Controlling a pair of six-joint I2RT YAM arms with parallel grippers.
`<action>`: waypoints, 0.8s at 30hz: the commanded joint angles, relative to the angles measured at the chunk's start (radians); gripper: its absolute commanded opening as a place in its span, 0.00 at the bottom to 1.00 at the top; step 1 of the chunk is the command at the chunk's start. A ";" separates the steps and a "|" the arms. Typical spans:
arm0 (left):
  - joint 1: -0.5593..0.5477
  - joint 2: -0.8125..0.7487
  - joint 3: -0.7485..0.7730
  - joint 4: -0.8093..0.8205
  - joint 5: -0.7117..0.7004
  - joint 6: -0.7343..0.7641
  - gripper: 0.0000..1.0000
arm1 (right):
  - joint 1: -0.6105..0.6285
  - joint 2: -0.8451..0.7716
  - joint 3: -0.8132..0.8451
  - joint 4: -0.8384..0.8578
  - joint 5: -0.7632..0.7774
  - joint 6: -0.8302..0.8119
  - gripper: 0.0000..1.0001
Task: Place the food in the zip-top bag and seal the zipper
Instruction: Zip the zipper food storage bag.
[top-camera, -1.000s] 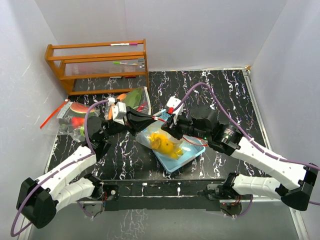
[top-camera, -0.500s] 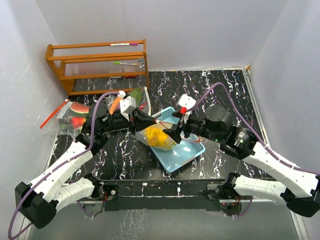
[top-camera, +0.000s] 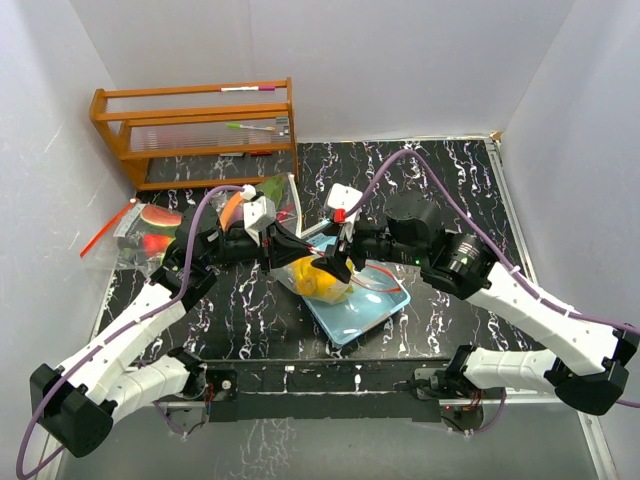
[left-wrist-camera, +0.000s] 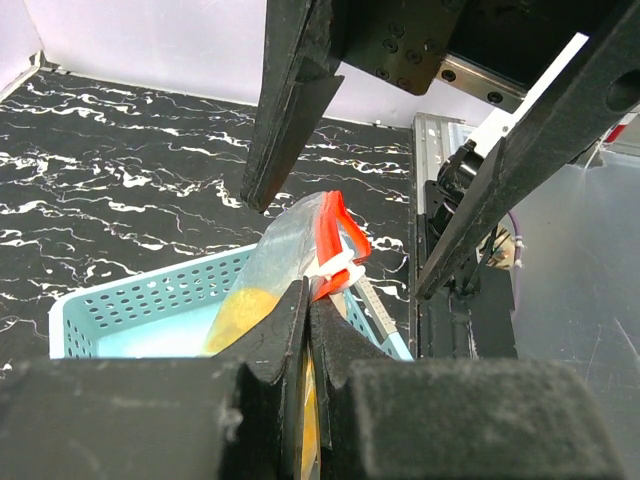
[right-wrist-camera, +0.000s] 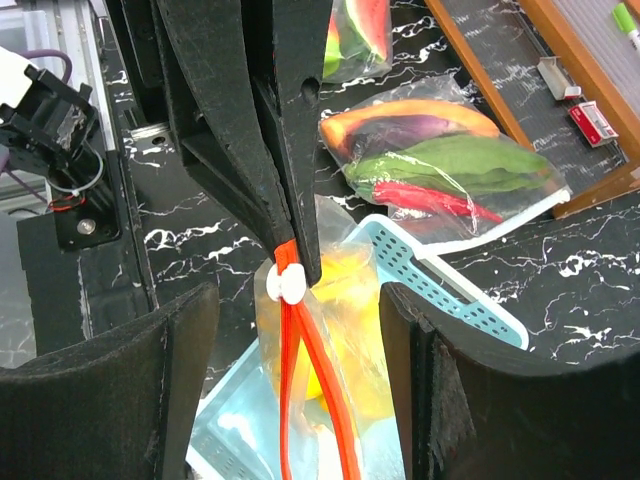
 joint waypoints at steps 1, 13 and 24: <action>0.004 -0.023 0.030 0.012 0.030 0.010 0.00 | 0.000 -0.021 0.008 0.063 -0.011 -0.012 0.67; 0.004 -0.021 0.036 0.015 0.027 0.006 0.00 | 0.000 -0.022 -0.016 0.109 0.024 -0.010 0.56; 0.004 -0.018 0.039 0.015 0.027 0.005 0.00 | -0.001 0.014 -0.018 0.131 0.035 0.001 0.54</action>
